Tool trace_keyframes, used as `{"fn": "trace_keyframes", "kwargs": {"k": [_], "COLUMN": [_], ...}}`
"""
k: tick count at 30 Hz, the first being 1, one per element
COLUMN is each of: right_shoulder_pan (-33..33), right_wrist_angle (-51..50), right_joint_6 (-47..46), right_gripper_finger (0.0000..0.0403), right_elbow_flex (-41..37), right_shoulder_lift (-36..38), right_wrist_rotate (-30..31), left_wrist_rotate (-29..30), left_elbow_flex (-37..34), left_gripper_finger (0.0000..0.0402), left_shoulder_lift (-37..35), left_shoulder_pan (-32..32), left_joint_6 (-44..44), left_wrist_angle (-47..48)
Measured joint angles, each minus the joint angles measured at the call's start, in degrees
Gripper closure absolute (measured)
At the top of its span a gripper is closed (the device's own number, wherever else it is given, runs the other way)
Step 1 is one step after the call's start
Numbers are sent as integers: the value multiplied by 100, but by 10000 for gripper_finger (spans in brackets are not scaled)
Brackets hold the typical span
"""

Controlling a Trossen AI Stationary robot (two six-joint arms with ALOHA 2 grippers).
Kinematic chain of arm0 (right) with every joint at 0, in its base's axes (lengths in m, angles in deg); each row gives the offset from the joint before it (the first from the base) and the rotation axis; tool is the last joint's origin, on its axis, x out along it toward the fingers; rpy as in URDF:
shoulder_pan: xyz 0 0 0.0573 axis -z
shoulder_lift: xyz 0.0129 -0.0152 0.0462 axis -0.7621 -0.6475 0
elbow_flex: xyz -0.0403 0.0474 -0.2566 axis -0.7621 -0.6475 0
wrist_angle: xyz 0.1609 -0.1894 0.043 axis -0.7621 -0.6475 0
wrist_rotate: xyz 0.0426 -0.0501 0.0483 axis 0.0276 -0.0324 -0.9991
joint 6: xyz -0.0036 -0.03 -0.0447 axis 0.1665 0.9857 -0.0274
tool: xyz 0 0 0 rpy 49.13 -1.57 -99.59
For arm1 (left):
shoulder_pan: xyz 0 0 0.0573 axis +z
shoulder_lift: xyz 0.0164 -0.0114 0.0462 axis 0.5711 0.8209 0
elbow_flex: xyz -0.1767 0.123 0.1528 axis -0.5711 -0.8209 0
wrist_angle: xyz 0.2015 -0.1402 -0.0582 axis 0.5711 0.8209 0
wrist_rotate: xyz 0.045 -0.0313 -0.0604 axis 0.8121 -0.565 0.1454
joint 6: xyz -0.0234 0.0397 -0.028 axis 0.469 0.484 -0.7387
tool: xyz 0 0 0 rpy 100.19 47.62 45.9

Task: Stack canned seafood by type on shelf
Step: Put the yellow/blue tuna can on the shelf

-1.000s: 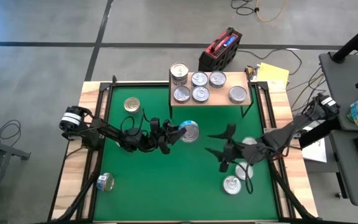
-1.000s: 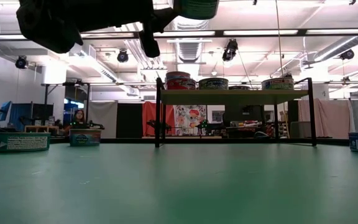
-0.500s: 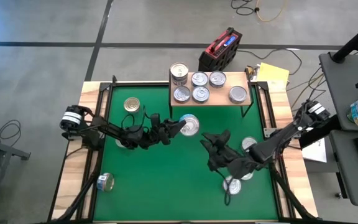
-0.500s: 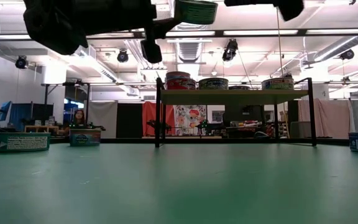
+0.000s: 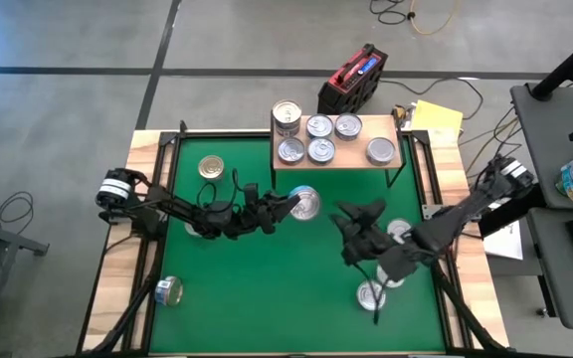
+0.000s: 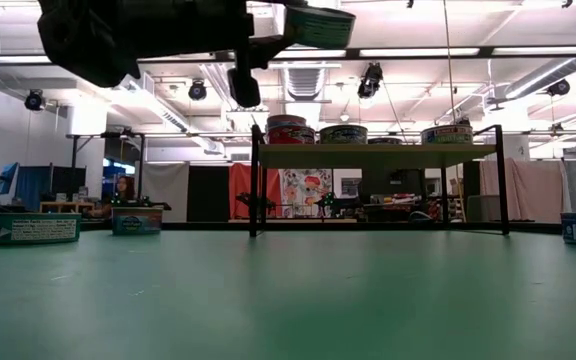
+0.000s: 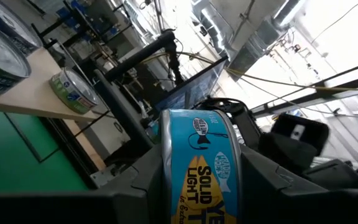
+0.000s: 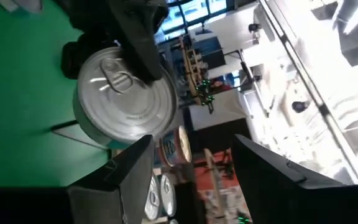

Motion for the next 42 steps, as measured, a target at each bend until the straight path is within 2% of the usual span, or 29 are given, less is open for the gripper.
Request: {"fn": "trace_keyframes", "kwargs": {"k": [4, 7, 11, 19, 24, 32, 42], "right_shoulder_pan": [-69, -108, -132, -196, -196, -176, -67], "right_wrist_angle": [-752, -921, -908, -751, -643, -667, -660], "right_joint_6": [-684, -791, -519, 451, 870, 1108, 1321], "right_gripper_finger": [196, 196, 200, 199, 203, 204, 206], "right_elbow_flex": [-157, -348, -475, -487, -470, -470, -470], "right_shoulder_lift": [470, 633, 582, 4, -308, -368, -382], "right_wrist_rotate": [-344, -459, -489, -368, 302, 314, 322], "left_wrist_rotate": [9, -1, -157, -292, -437, -526, -1176], "left_elbow_flex": [139, 293, 549, 907, 943, 988, 1509], "left_gripper_finger": [277, 277, 277, 277, 277, 277, 266], "left_shoulder_lift": [0, 62, 304, 861, 1104, 1336, 1545], "left_shoulder_pan": [0, -6, 2, 200, 258, 251, 245], "left_joint_6": [0, -20, -415, -1413, -1805, -2015, -2016], "left_wrist_angle": [114, 189, 170, -130, -458, -850, -667]}}
